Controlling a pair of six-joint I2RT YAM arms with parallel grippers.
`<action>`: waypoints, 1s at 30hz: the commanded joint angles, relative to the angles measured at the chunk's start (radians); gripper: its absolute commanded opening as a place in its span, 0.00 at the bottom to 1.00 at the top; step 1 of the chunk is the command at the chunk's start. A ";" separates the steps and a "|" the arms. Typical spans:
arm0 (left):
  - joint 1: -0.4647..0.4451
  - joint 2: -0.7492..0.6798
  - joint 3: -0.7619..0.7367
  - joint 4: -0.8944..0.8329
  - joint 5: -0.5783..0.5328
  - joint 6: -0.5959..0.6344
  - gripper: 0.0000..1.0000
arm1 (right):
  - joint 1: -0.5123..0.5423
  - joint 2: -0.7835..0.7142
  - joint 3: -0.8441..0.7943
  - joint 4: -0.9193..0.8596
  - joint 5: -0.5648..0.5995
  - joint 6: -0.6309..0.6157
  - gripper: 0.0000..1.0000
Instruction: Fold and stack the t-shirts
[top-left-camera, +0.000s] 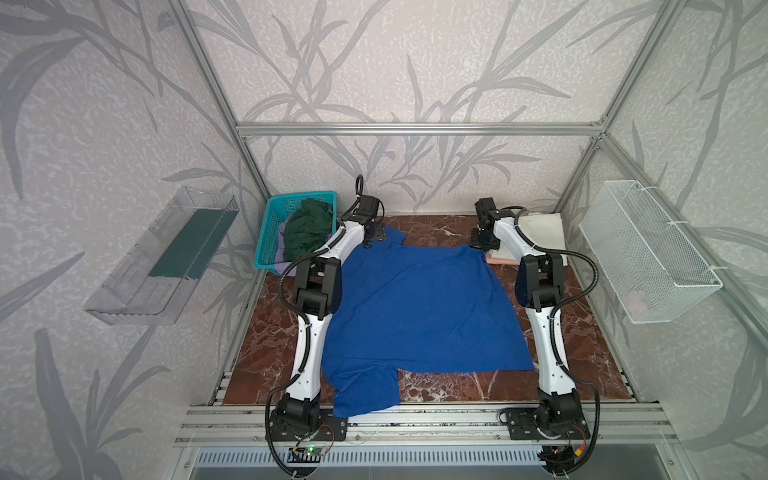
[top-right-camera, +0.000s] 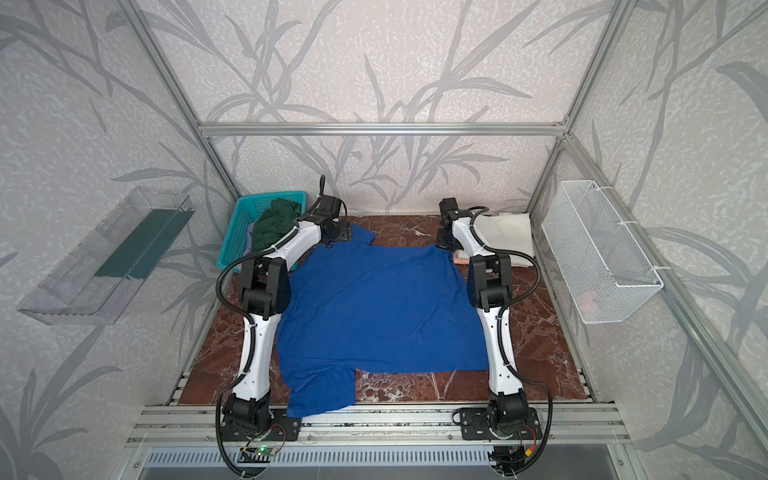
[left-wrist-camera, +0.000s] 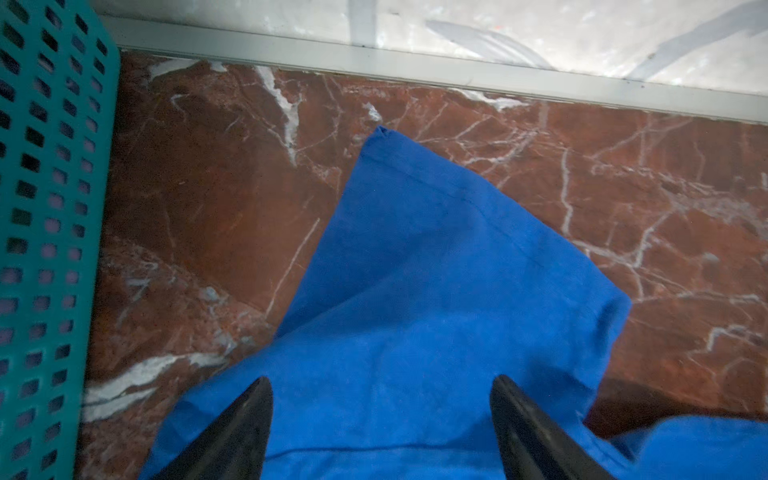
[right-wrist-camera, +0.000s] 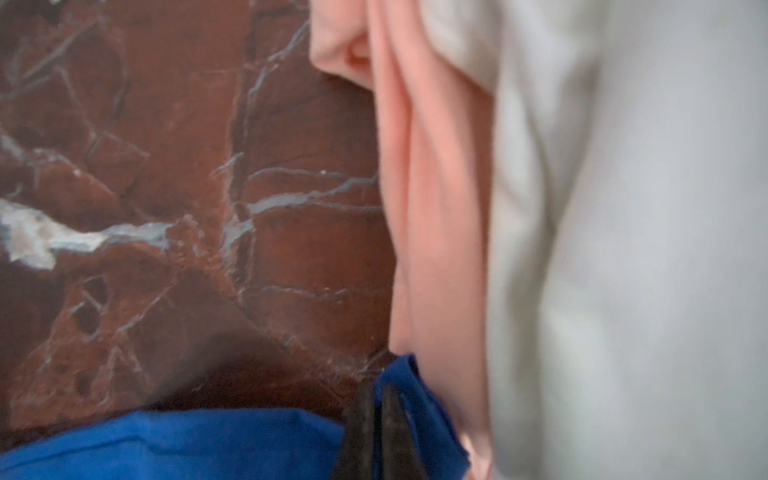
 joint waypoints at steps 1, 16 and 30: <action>0.047 0.064 0.109 -0.090 0.015 0.006 0.83 | 0.006 0.028 0.091 -0.015 -0.053 -0.068 0.00; 0.089 0.240 0.288 -0.152 0.175 0.004 0.83 | 0.008 0.098 0.174 0.038 -0.135 -0.057 0.00; 0.078 0.308 0.403 -0.230 0.218 0.020 0.74 | 0.006 0.125 0.205 0.068 -0.168 -0.036 0.00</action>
